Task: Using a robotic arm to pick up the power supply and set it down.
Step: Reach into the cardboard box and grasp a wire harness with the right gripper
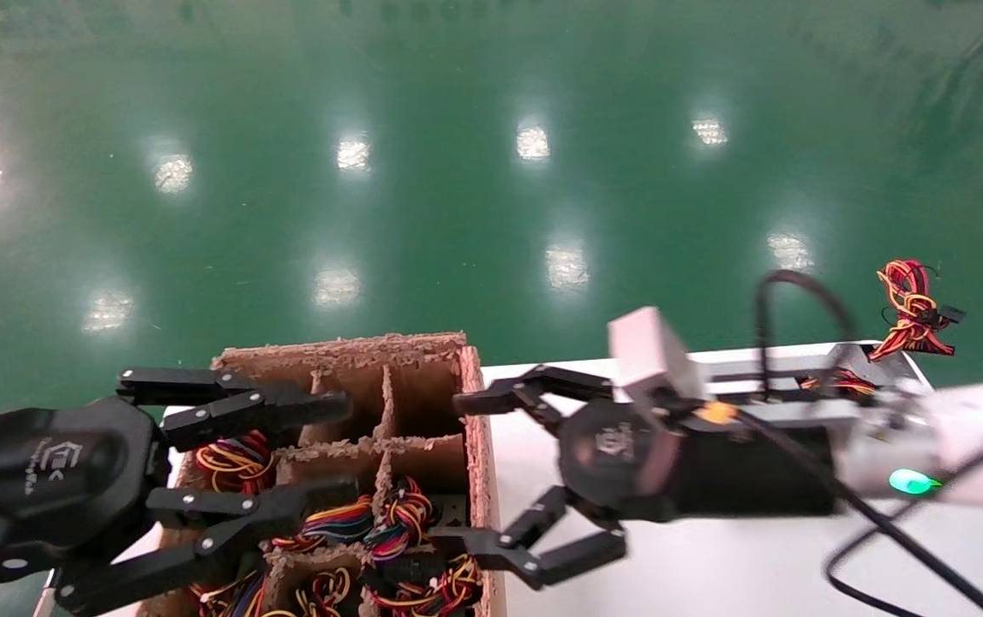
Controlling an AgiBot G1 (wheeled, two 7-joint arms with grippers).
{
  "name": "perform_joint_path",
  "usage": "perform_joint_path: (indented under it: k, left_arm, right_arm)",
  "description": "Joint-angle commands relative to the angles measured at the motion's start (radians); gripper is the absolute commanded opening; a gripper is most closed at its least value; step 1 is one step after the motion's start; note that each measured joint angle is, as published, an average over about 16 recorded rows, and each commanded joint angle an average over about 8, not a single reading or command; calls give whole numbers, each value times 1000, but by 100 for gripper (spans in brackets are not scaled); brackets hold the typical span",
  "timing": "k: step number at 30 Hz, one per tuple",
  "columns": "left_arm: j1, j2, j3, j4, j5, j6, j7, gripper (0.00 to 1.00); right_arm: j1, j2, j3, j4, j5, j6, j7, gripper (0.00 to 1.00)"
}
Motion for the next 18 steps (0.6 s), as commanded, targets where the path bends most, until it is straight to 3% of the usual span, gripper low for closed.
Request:
perform_joint_path:
  k: [1, 18]
  left_arm:
    - [0, 0, 0, 0, 0, 0, 0, 0]
    - [0, 0, 0, 0, 0, 0, 0, 0]
  right_arm:
    - [37, -48, -24, -68, -28, -17, -19, 100]
    - [236, -320, -234, -450, -129, -39, -187, 100]
